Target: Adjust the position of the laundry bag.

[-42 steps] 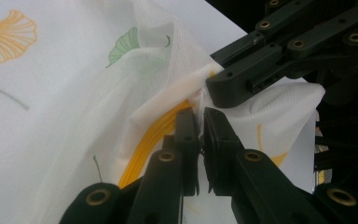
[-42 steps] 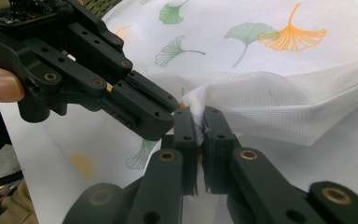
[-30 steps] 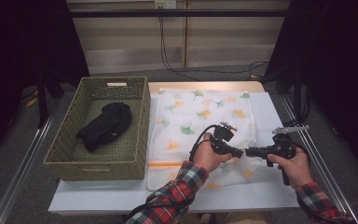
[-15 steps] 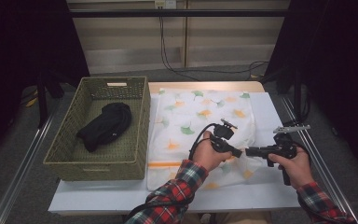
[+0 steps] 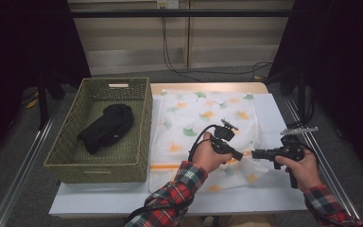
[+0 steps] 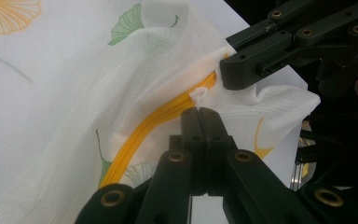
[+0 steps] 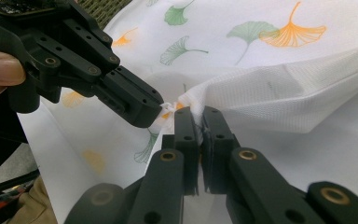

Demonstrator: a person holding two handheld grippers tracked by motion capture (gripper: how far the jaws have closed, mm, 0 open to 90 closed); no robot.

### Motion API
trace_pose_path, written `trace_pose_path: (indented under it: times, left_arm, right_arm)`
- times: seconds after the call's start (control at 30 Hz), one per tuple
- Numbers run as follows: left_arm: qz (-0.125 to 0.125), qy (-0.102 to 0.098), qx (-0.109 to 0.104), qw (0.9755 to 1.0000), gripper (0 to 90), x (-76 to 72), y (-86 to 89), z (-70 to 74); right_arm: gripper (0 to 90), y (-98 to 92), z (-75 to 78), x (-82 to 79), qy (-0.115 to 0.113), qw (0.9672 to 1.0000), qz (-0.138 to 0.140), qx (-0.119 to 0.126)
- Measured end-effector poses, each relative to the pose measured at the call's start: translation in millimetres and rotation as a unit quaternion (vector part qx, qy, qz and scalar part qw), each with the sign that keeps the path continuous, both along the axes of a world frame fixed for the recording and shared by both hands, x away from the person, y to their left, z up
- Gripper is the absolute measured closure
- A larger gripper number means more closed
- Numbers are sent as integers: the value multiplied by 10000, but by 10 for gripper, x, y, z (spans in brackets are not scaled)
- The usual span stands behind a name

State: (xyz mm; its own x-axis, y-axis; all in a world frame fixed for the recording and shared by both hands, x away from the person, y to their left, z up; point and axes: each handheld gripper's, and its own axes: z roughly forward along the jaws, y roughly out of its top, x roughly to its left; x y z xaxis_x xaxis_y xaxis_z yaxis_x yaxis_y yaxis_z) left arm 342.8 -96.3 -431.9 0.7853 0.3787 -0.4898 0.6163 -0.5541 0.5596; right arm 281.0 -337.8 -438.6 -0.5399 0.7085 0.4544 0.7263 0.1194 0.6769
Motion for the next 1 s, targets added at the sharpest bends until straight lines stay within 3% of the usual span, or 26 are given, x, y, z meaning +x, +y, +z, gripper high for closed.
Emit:
trace_pose_path:
  times: [0.2, 0.27, 1.0]
  left_arm:
    - [-4, 84, 64, 9999, 900, 8, 26, -5]
    - [-27, 16, 65, 10000, 900, 9, 8, 5]
    - [-9, 80, 180, 9998, 900, 26, -2, -9]
  right_arm:
    - [868, -32, -1, -12, 46, 10000, -31, 39]
    - [868, -39, 1, -17, 59, 10000, -64, 27]
    - [868, -117, 3, -23, 131, 9998, -96, 124]
